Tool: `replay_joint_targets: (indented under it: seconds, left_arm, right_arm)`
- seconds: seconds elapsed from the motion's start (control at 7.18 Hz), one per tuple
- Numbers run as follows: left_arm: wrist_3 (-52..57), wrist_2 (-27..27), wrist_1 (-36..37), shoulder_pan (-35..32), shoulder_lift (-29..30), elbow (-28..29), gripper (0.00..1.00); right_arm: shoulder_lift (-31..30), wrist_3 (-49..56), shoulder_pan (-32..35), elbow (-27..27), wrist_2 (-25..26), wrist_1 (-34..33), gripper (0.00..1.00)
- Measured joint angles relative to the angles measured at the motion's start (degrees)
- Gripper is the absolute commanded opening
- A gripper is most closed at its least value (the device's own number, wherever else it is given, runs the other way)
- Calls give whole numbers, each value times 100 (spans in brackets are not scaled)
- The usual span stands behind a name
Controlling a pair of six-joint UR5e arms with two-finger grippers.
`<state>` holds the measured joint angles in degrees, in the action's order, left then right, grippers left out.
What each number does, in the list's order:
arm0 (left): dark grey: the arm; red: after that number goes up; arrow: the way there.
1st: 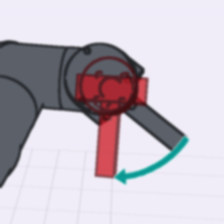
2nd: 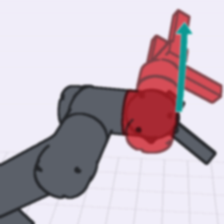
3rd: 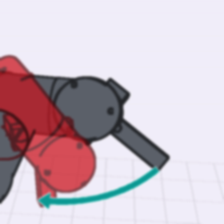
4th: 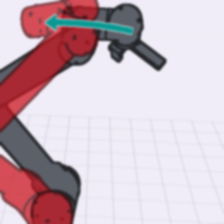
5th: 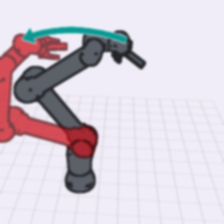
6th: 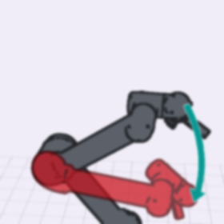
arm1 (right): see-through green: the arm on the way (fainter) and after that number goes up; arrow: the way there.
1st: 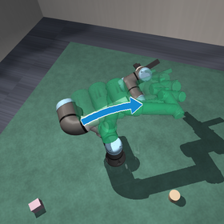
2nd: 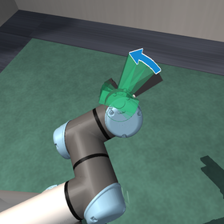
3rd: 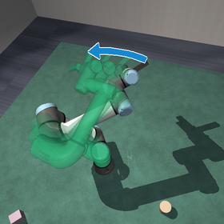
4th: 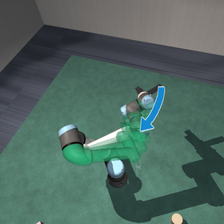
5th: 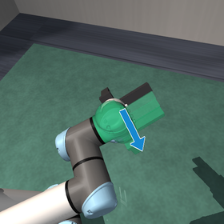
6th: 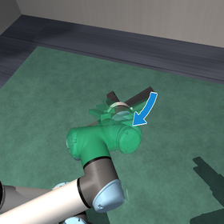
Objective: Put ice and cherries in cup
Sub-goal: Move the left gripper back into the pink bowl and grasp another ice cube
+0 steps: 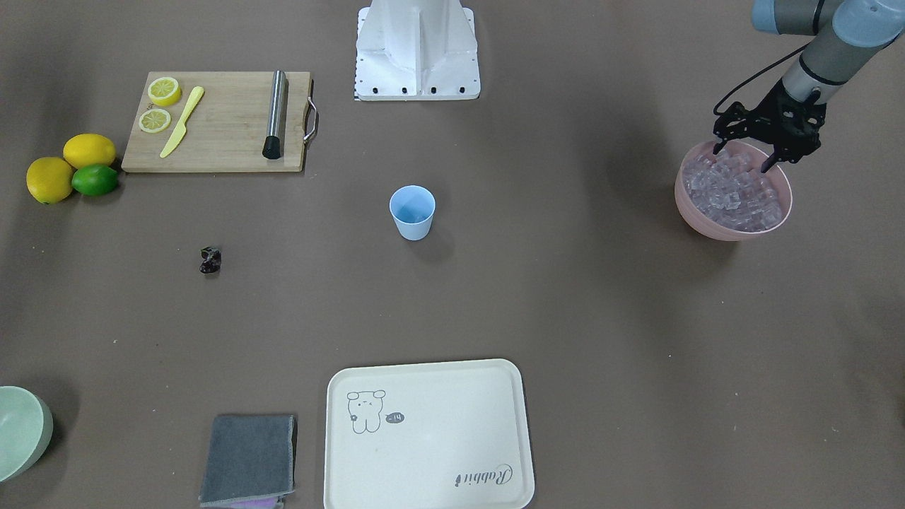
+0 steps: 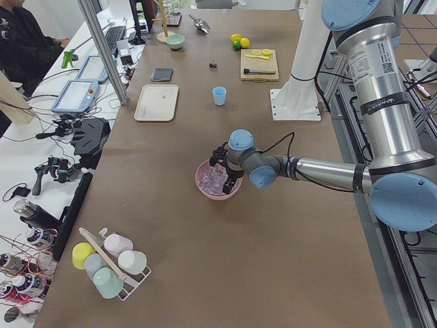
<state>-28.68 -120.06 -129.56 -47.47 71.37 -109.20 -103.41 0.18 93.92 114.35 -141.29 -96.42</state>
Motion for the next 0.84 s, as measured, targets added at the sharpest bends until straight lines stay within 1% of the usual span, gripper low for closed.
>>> replay_joint_targets:
  seconds: [0.14, 0.42, 0.7, 0.84]
  left_arm:
    - [-33, 0, 1, 18, 4, 3, 97]
    - [-55, 0, 1, 38, 4, -1, 58]
    - [-58, -1, 0, 51, 3, -8, 56]
    - [-61, 0, 1, 67, 0, -9, 53]
  right_arm:
    - [-2, 0, 2, 4, 3, -2, 100]
    - [-14, 0, 3, 13, 5, -6, 100]
    - [-20, 2, 9, 17, 11, -5, 100]
    - [-20, 6, 11, 17, 15, -3, 100]
